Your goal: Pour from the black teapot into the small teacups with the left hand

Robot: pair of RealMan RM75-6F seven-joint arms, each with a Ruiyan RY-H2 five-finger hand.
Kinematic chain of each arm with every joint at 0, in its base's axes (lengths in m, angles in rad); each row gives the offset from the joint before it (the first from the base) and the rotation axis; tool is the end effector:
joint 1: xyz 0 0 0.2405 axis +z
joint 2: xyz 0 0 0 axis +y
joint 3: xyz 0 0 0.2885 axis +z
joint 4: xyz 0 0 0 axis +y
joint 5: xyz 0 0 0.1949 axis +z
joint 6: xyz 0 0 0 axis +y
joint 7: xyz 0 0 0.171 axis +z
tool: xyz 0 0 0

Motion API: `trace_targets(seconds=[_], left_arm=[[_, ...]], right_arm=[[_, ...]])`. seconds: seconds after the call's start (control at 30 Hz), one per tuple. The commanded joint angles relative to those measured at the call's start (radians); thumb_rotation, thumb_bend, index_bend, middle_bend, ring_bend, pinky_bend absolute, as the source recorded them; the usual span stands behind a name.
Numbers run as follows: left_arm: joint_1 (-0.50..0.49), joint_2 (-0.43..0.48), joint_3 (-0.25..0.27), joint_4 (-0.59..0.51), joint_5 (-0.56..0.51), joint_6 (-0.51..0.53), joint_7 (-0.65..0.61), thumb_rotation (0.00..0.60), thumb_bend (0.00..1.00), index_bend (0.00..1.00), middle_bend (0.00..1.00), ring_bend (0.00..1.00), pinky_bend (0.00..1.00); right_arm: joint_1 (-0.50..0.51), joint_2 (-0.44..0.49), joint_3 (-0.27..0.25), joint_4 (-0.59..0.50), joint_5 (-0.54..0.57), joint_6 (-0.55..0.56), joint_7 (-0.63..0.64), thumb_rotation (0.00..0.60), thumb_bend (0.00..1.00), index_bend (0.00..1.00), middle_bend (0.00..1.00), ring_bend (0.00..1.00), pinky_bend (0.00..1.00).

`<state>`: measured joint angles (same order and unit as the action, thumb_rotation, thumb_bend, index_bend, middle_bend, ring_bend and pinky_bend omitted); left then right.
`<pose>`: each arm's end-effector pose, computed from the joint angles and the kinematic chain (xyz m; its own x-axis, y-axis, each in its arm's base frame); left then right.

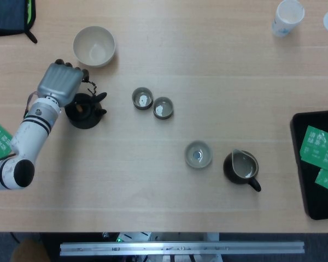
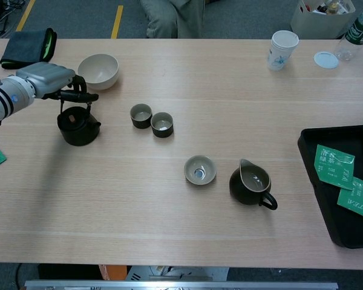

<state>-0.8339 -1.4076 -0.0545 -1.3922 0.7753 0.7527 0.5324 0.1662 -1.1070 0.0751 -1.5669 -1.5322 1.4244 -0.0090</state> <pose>-0.2430 0.4137 0.0190 0.6474 0.4309 0.6286 0.7566 -0.2646 -0.5979 -0.3215 -0.2416 0.1882 0.4582 0.0044 0.8888 -0.8833 -0.1095 0.4559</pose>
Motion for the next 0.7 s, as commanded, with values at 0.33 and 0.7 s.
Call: trace_targets(seconds=[0.33, 0.7], left_arm=[[0.018, 0.006, 0.014, -0.053, 0.105, 0.065, -0.033, 0.0, 0.13, 0.37, 0.43, 0.3, 0.18], [0.032, 0.014, 0.035, -0.091, 0.159, 0.1, -0.022, 0.0, 0.13, 0.41, 0.47, 0.34, 0.18]], right_arm=[[-0.008, -0.001, -0.005, 0.007, -0.003, 0.014, 0.014, 0.6, 0.15, 0.26, 0.27, 0.13, 0.11], [-0.016, 0.0, -0.011, 0.011, -0.009, 0.022, 0.027, 0.6, 0.15, 0.26, 0.27, 0.13, 0.11]])
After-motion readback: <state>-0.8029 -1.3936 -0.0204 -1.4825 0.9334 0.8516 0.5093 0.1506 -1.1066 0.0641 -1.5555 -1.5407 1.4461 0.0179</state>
